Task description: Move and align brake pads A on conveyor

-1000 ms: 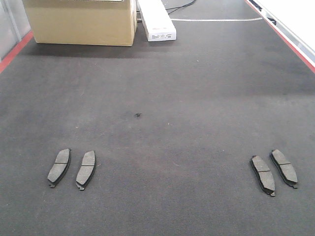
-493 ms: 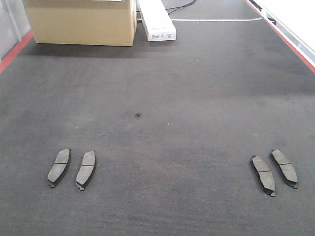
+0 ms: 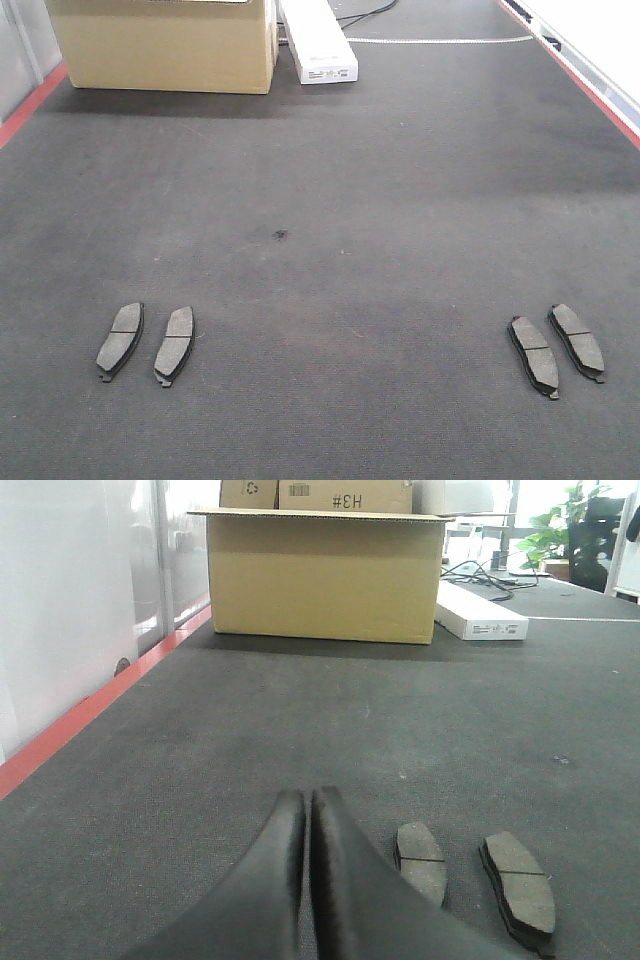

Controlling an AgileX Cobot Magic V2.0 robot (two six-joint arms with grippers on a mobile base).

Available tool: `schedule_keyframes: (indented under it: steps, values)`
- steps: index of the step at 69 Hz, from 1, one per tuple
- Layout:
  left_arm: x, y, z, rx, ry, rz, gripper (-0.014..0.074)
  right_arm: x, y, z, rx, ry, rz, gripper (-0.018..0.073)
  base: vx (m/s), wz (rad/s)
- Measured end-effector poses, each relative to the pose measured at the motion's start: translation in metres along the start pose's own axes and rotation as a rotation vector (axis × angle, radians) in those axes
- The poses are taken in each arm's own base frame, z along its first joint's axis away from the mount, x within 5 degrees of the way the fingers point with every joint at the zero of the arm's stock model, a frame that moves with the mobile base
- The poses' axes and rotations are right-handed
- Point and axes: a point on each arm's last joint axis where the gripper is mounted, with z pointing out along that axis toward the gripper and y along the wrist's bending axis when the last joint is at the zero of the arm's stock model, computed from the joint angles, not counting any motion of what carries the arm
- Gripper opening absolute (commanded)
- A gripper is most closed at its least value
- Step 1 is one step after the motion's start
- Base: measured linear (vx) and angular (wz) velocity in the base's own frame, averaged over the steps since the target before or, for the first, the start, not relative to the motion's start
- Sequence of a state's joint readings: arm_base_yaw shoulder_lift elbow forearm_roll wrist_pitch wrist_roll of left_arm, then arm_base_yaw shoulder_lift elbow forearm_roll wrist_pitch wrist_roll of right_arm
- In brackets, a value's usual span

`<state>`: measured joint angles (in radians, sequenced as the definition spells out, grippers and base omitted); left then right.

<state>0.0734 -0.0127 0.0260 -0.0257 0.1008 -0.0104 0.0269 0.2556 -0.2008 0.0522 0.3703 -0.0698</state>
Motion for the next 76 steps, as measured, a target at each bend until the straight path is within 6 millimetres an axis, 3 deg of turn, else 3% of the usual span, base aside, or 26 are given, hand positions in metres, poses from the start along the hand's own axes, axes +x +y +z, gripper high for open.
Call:
schedule_keyframes:
  steps: [20,31,76]
  values:
    - [0.000,0.000,0.000,0.000,0.000,0.000,-0.0006,0.049,0.000,0.005,0.010,-0.138,0.005,-0.0012,0.00,0.00]
    - [0.000,0.000,0.000,0.000,-0.001,0.000,-0.0006,0.047,0.000,-0.001,0.012,-0.227,0.004,-0.0012,0.00,0.00]
    - [0.000,0.000,0.000,0.000,-0.001,0.000,-0.0006,0.048,0.000,0.000,0.012,-0.214,0.003,-0.0012,0.00,0.00]
